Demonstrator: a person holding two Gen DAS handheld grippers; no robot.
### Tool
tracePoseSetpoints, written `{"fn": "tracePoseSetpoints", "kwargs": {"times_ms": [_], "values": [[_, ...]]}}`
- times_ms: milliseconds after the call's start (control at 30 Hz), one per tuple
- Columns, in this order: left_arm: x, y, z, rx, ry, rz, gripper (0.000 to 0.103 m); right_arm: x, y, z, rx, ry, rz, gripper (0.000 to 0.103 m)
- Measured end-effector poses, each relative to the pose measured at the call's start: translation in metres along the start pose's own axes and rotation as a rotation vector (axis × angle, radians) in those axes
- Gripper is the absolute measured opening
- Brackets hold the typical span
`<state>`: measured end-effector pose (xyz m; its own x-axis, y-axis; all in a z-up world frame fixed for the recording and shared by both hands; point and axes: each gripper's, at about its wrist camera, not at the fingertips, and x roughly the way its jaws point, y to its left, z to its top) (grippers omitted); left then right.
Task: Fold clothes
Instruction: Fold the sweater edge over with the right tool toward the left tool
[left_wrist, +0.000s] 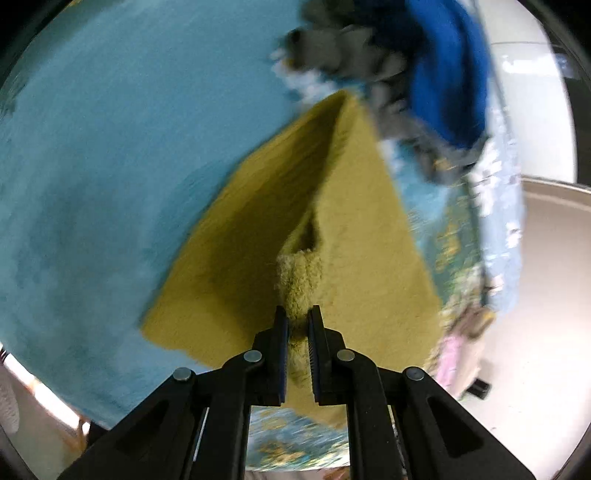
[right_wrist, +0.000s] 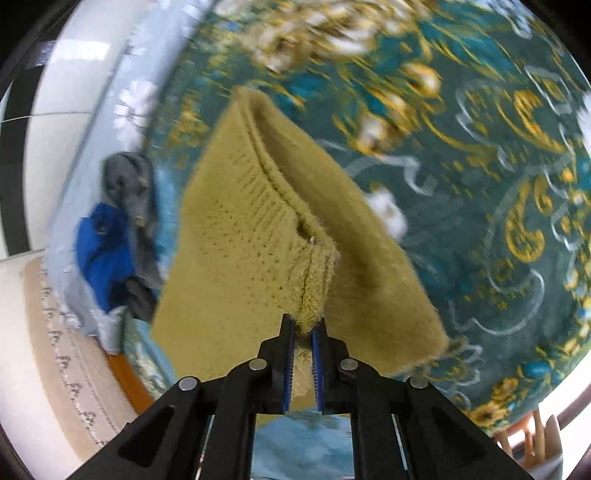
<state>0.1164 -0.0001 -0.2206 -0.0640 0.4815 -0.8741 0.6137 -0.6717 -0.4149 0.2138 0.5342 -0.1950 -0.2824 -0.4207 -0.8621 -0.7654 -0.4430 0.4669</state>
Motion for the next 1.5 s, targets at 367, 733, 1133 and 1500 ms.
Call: {"fn": "tracePoseSetpoints", "kwargs": {"times_ms": [367, 733, 1133, 1500], "values": [[0.016, 0.027, -0.011, -0.012, 0.017, 0.027, 0.010, 0.012, -0.032, -0.011, -0.005, 0.024, -0.065, 0.009], [0.047, 0.047, -0.009, -0.011, 0.044, 0.162, 0.010, 0.036, -0.048, -0.016, 0.011, 0.043, -0.146, 0.009], [0.028, 0.056, -0.013, -0.032, 0.011, 0.035, 0.010, 0.029, -0.055, -0.013, 0.003, 0.020, -0.119, 0.009], [0.036, 0.073, -0.015, -0.024, 0.047, 0.075, 0.011, 0.026, -0.058, -0.003, -0.016, 0.071, -0.144, 0.013]]}}
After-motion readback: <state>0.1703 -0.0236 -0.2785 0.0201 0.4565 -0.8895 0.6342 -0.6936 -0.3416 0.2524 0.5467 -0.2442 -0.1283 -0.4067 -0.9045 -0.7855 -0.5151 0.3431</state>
